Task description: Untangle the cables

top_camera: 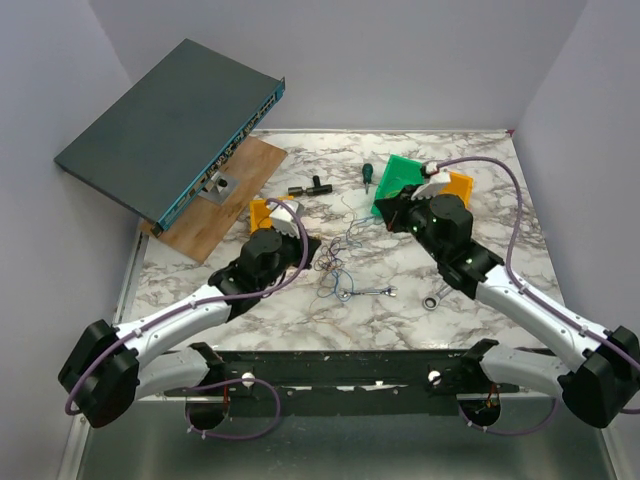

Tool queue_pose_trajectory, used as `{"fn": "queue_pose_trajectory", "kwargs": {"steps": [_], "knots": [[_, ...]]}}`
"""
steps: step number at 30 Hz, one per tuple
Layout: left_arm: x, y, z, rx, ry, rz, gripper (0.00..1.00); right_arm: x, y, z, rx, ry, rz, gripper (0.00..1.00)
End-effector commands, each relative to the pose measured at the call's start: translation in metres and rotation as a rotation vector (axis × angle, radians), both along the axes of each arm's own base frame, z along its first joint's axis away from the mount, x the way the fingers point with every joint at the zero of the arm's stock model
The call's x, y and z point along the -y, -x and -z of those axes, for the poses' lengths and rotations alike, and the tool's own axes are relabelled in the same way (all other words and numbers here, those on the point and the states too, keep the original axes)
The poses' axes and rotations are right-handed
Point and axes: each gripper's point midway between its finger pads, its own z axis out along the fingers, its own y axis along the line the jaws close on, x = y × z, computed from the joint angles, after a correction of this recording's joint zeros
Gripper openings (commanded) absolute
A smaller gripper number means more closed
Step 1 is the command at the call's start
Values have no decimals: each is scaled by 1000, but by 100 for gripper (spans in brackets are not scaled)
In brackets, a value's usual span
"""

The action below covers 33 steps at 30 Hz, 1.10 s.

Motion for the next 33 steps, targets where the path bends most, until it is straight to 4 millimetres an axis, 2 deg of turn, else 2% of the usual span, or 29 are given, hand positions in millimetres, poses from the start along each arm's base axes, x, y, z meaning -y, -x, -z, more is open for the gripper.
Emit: {"fn": "queue_pose_trajectory", "kwargs": {"steps": [1, 4, 8, 13, 15, 19, 25, 30, 33], "knots": [[-47, -14, 19, -81, -18, -257, 0, 119, -20, 14, -34, 143, 613, 1], [-68, -17, 23, -77, -1, -345, 0, 160, -13, 17, -37, 179, 761, 1], [-89, -17, 27, -72, 1, -434, 0, 201, -5, 23, -50, 213, 893, 1], [-98, -19, 31, -85, -18, -481, 0, 229, 2, 24, -47, 239, 978, 1], [-94, -19, 29, -85, -15, -461, 0, 228, 1, 24, -47, 240, 960, 1], [-70, -14, 19, -48, 33, -318, 0, 218, -12, 28, -54, 275, 902, 1], [-52, -6, 13, -22, 70, -204, 0, 218, -55, 39, -98, 385, 887, 1], [-46, -2, 8, -1, 86, -163, 0, 225, -91, 44, -91, 339, 886, 1], [-45, -1, 7, 5, 92, -155, 0, 231, -114, 56, -106, 342, 897, 1]]}}
